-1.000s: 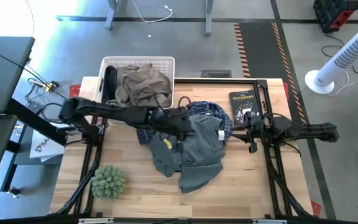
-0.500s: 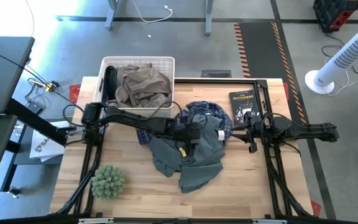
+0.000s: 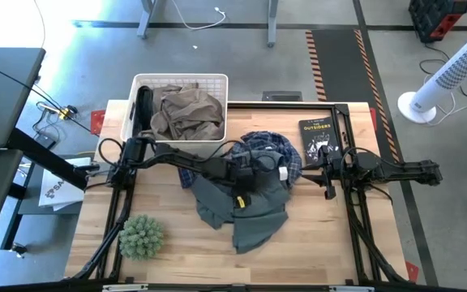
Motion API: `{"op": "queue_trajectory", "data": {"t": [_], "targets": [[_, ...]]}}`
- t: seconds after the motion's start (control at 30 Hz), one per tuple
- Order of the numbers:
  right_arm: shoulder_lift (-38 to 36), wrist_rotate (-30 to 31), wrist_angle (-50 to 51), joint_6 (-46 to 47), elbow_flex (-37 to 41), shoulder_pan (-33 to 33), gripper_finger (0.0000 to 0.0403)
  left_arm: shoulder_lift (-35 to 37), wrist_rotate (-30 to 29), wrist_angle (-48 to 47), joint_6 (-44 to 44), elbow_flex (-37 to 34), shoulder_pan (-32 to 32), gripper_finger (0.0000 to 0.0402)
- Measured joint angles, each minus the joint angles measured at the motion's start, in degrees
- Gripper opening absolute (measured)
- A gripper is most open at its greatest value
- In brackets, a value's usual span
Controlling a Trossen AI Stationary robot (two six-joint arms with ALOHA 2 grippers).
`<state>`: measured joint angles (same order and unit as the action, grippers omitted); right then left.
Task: Sort clothes
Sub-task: Put the grey pants into the white laundry bin
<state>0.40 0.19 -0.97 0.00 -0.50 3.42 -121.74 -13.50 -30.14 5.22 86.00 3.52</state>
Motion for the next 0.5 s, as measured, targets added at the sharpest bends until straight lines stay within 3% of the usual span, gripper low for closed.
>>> {"op": "queue_trajectory", "data": {"t": [0.07, 0.23, 0.5], "targets": [[0.0, 0.0, 0.0, 0.0, 0.0, 0.0, 0.0112, 0.2, 2.3, -3.2, 2.2, 2.0, -0.9, 0.0022], [0.0, 0.0, 0.0, 0.0, 0.0, 0.0, 0.0112, 2.5, 4.4, -13.7, 5.0, 11.4, -1.6, 0.0009], [0.0, 0.0, 0.0, 0.0, 0.0, 0.0, 0.0112, 16.2, 6.4, -17.1, 8.4, 31.9, -1.0, 0.0007]]}}
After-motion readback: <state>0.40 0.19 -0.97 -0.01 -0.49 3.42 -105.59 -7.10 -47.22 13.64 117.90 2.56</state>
